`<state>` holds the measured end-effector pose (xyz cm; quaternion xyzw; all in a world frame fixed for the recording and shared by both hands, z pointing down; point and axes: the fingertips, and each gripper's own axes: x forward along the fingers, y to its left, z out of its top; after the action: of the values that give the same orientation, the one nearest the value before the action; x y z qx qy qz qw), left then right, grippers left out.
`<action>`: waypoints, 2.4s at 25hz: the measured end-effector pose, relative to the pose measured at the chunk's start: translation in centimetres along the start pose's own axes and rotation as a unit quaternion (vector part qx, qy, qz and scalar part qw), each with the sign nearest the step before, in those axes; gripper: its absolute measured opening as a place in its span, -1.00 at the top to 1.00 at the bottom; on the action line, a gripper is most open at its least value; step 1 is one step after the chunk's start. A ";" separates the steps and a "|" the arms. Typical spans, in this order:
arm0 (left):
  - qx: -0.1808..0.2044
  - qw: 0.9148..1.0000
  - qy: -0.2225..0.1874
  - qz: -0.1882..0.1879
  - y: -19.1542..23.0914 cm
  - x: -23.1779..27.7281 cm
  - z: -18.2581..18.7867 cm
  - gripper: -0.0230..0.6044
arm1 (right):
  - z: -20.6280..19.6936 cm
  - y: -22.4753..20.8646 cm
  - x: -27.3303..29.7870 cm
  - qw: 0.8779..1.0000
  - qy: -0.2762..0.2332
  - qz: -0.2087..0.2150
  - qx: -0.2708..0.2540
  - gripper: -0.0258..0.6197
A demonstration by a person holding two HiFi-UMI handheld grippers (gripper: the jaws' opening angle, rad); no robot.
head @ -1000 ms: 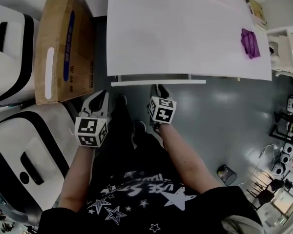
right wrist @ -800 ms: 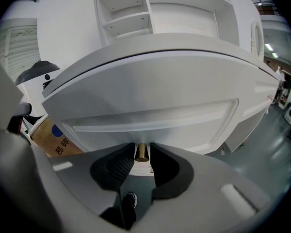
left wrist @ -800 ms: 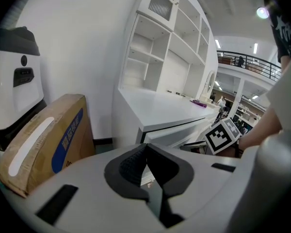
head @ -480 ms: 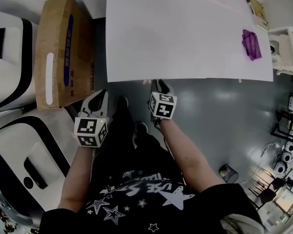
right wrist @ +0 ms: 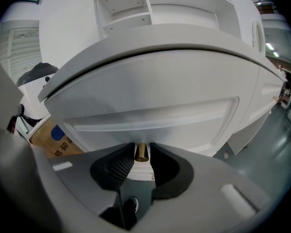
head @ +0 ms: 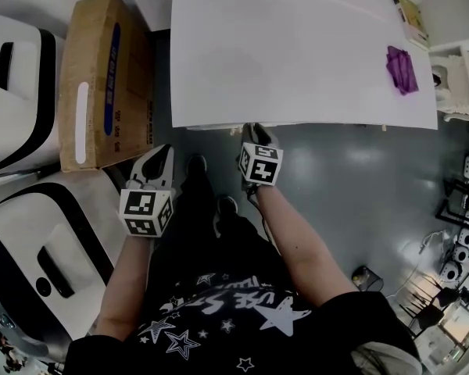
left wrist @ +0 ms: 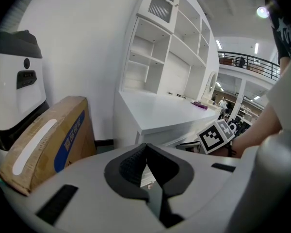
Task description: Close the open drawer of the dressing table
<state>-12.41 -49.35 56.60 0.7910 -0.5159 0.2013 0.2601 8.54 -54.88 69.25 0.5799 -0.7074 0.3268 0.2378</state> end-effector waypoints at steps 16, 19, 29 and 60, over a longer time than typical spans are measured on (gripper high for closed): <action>0.023 0.997 -0.075 0.023 -4.2 -5.6 3.0 0.90 | -0.4 -0.7 -8.7 0.998 -0.033 0.055 -0.003 0.58; 0.028 0.995 -0.092 0.025 -6.0 -7.3 3.2 0.90 | 0.1 -1.0 -11.4 0.996 -0.052 0.067 -0.016 0.62; 0.028 0.995 -0.096 0.031 -11.1 -11.8 1.4 0.90 | -1.5 -4.7 -19.2 0.987 -0.100 0.104 0.075 0.91; 0.036 0.988 -0.136 -0.059 -12.4 -27.5 -9.4 0.90 | -10.9 11.0 -35.1 0.979 -0.164 0.112 -0.036 0.91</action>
<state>-12.09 -19.82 45.30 0.8489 -0.4914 0.0942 0.1702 4.86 -22.23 49.49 0.5335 -0.8086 0.2262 0.1015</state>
